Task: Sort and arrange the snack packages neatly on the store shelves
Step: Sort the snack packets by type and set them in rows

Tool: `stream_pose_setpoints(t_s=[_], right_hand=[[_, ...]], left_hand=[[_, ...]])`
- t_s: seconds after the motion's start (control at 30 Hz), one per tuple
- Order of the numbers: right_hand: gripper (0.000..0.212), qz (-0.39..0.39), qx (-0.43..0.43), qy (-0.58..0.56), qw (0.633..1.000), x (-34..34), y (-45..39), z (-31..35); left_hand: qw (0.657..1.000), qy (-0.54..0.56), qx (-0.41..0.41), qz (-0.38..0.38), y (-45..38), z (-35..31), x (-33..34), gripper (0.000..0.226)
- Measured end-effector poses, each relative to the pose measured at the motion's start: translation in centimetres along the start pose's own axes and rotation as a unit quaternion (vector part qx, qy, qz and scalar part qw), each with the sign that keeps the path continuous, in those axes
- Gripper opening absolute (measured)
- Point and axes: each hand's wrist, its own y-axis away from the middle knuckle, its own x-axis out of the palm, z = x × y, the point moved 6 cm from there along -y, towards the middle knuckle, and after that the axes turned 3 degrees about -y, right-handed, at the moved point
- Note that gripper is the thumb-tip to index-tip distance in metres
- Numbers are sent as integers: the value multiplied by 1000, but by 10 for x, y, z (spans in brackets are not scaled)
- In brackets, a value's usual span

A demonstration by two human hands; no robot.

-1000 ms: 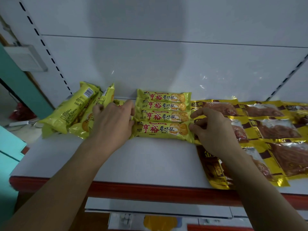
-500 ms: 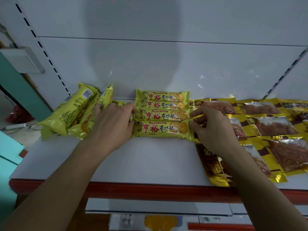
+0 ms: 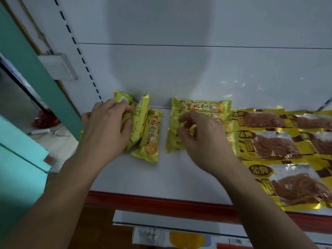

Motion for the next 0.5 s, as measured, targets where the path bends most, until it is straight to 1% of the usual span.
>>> stream_pose_setpoints(t_s=[0.07, 0.13, 0.2, 0.23, 0.3, 0.4, 0.5], right_hand=[[27, 40, -17, 7, 999, 21, -13, 25], [41, 100, -32, 65, 992, 38, -20, 45], [56, 157, -17, 137, 978, 51, -17, 53], [61, 173, -2, 160, 972, 55, -13, 53], [67, 173, 20, 185, 967, 60, -6, 53], [70, 151, 18, 201, 968, 65, 1, 57], [65, 125, 16, 188, 974, 66, 4, 60]], left_hand=[[1000, 11, 1, 6, 0, 9, 0, 23], [1000, 12, 2, 10, 1, 16, 0, 24], [1000, 14, 8, 19, 1, 19, 1, 25], [999, 17, 12, 24, 2, 19, 2, 25], [999, 22, 24, 28, 3, 17, 4, 25], [998, 46, 36, 26, 3, 17, 5, 29], [995, 92, 44, 1, 2, 23, -1, 23]])
